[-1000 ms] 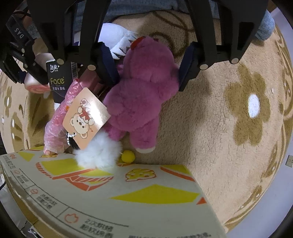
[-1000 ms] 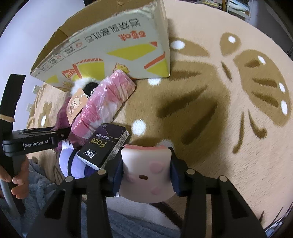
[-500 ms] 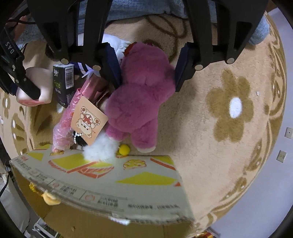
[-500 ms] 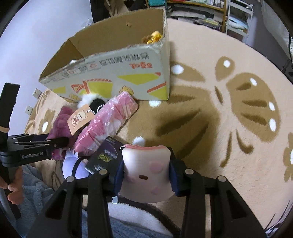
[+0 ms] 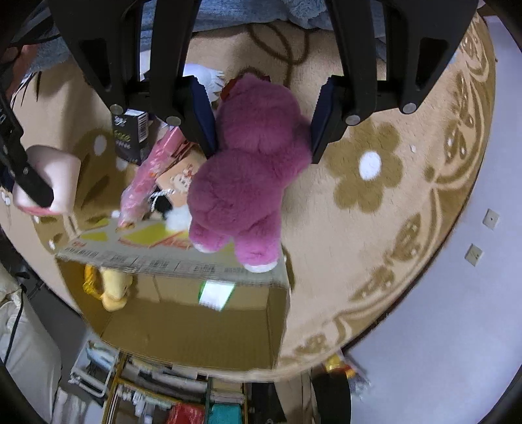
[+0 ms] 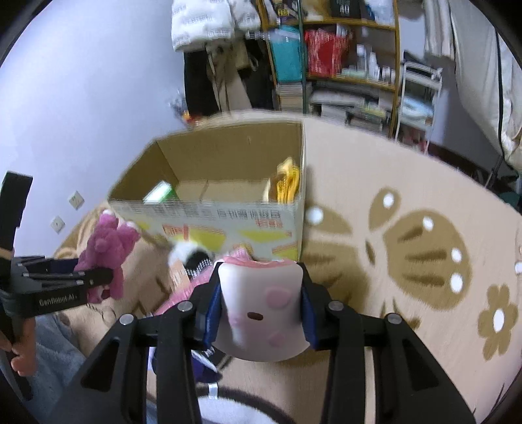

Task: Organize soft objects
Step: 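Lift both plushes over the box and open both tools to drop them in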

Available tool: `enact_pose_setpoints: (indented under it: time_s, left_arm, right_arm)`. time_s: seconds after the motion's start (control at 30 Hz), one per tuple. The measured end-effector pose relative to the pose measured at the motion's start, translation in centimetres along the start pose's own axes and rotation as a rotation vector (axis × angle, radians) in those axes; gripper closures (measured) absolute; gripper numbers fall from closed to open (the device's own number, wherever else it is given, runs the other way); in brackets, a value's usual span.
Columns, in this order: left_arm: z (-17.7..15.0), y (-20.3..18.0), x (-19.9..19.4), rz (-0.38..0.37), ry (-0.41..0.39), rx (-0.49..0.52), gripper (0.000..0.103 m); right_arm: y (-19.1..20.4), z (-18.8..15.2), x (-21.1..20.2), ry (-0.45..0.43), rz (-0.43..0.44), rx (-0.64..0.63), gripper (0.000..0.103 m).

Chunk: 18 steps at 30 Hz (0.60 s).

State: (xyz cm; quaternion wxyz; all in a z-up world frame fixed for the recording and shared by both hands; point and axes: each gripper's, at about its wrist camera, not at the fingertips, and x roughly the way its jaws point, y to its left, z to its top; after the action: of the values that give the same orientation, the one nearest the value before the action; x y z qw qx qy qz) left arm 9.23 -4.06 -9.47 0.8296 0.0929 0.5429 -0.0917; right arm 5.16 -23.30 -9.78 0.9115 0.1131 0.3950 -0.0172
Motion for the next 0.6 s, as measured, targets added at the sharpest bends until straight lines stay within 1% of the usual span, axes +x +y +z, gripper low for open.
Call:
enact_pose_setpoints:
  time_s: [0.03, 0.17, 0.23, 0.4, 0.6]
  left_arm:
    - [0.9, 0.0, -0.3, -0.003, -0.02, 0.001, 0.051]
    - [1.1, -0.9, -2.0, -0.002, -0.114, 0.007, 0.051]
    - [1.2, -0.9, -3.0, -0.004, -0.168, 0.003, 0.051]
    - [1.5, -1.5, -5.7, 0.016, -0.289, -0.007, 0.051]
    - [2.2, -2.0, -7.2, 0.039, -0.393, 0.006, 0.051]
  right_arm:
    - [0.1, 0.1, -0.5, -0.024, 0.003, -0.003, 0.06]
    - [0.3, 1.0, -1.8, -0.115, 0.009, -0.022, 0.06]
    - [0.5, 1.5, -2.1, -0.145, 0.013, -0.029, 0.06]
    - [0.8, 2.6, -2.3, -0.192, 0.017, -0.037, 0.06]
    - [1.3, 4.1, -2.1, -0.238, 0.022, -0.059, 0.06]
